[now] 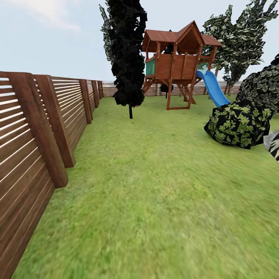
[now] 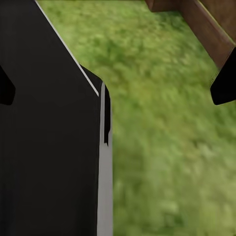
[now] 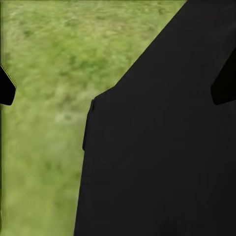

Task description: Take the three Easter eggs out of the wicker basket on the lawn in the garden, then place them on the lawn next to a single tree (choose any tree) so that all three eggs are next to the same tree and none are left in the basket.

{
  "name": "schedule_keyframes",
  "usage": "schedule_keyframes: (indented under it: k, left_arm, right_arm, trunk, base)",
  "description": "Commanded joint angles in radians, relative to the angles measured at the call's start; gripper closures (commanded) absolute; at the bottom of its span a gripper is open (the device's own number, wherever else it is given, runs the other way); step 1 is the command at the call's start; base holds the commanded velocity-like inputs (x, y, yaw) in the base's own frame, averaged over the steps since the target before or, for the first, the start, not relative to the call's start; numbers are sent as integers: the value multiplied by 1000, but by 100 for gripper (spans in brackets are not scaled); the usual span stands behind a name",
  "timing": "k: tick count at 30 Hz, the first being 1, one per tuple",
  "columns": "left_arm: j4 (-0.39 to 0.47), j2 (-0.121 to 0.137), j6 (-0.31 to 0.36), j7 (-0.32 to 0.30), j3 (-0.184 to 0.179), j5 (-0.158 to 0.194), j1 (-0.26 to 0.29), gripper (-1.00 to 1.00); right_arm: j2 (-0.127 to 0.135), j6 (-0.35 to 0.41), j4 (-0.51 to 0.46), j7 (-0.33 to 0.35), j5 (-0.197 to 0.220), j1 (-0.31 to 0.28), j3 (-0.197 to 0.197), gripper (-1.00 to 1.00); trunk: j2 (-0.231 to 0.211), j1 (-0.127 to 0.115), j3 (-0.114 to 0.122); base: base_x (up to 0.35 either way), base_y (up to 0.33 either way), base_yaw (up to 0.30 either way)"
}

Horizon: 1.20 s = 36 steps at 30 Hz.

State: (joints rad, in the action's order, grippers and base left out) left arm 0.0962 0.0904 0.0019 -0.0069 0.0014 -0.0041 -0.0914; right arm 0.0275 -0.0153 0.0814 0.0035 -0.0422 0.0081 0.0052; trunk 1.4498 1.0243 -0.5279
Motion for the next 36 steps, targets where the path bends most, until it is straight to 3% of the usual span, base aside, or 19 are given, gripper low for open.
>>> schedule_keyframes:
  k: [1,12,23,36]
  left_arm:
    - [2,0,0,-1,0,-1,-1,-100]
    - [2,-1,0,-1,0,-1,-1,-100]
    - [2,-1,0,-1,0,-1,-1,-100]
    - [2,-1,0,-1,0,-2,-1,-100]
  right_arm:
    - [0,-2,1,0,-4,0,0,-100]
    - [0,-2,1,0,-5,0,0,-100]
    - [-1,-3,1,6,-5,0,1,-100]
    - [-1,-2,0,0,-5,0,1,-100]
  trunk:
    - [0,1,0]
    - [0,1,0]
    - [0,1,0]
    - [0,1,0]
  base:
    - [334,0,0]
    - [334,0,-5]
    - [334,0,-198]
    - [334,0,-9]
